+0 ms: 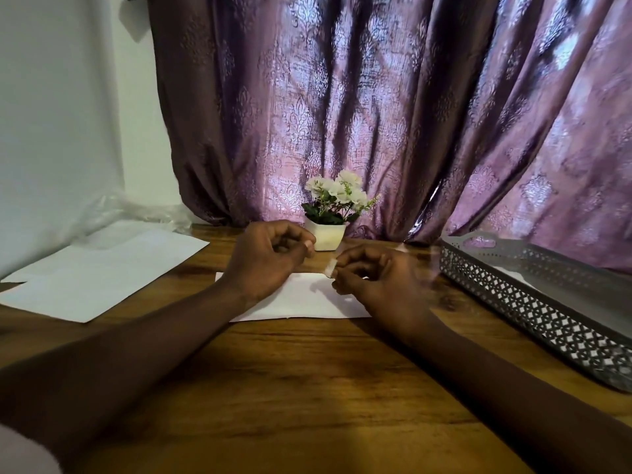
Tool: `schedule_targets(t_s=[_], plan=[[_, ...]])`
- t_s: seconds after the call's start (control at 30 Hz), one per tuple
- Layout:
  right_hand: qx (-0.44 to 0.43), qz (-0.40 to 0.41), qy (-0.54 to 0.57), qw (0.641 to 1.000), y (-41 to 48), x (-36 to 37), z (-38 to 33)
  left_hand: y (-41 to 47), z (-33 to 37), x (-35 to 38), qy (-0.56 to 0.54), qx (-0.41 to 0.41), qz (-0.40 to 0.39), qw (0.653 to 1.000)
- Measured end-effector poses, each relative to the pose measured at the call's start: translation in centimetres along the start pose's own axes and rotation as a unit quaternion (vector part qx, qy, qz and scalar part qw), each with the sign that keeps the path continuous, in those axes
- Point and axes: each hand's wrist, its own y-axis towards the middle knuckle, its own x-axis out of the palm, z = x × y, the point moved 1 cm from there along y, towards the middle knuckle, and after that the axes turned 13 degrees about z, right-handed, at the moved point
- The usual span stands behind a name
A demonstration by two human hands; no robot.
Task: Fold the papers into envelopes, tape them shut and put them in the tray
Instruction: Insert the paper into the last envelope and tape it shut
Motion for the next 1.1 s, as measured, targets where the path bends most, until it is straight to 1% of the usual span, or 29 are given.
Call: schedule_targets(t_s=[0.07, 0.17, 0.2, 0.27, 0.33, 0.4, 0.5, 0.57, 0.73, 0.9, 1.0, 1.1], plan=[[0.019, -0.002, 0.025, 1.0, 0.0, -0.1, 0.1, -0.1, 0.3, -0.1, -0.018, -0.004, -0.012, 1.0], [0.017, 0.013, 0.027, 0.999, 0.1, -0.1, 0.1, -0.2, 0.5, -0.2, -0.04, -0.029, -0.058, 0.997], [0.017, 0.019, 0.027, 0.999, 0.1, -0.1, 0.1, -0.3, 0.6, -0.1, -0.032, -0.027, -0.076, 0.996], [0.012, 0.023, 0.014, 1.0, 0.1, -0.1, 0.1, -0.8, 0.6, 0.3, 0.0, 0.005, -0.1, 0.995], [-0.004, 0.021, -0.018, 1.0, 0.1, 0.0, 0.1, -1.0, 0.7, 0.8, 0.016, 0.041, -0.086, 0.995], [-0.01, 0.021, -0.033, 0.999, 0.0, 0.2, 0.1, -0.7, 0.6, 1.0, 0.018, 0.045, -0.059, 0.997], [-0.021, 0.029, -0.051, 0.998, 0.1, 0.2, 0.1, -0.4, 0.1, 0.8, 0.001, 0.003, -0.049, 0.999], [-0.026, 0.036, -0.049, 0.998, 0.3, 0.1, 0.1, -0.3, -0.1, 0.7, -0.007, -0.012, -0.051, 0.999], [0.009, 0.036, 0.009, 0.999, 0.5, 0.0, 0.3, -0.4, -0.2, 0.8, -0.026, -0.035, -0.077, 0.996], [0.045, 0.033, 0.053, 0.997, 0.3, 0.3, 0.6, -0.5, -0.2, 0.8, -0.034, -0.061, -0.079, 0.994], [0.063, 0.041, 0.083, 0.994, 0.4, 0.3, 0.3, -0.6, 0.0, 0.8, -0.051, -0.101, -0.111, 0.987], [0.084, 0.046, 0.106, 0.99, 0.3, 0.1, 0.0, -0.9, 0.2, 0.9, -0.055, -0.11, -0.129, 0.984]])
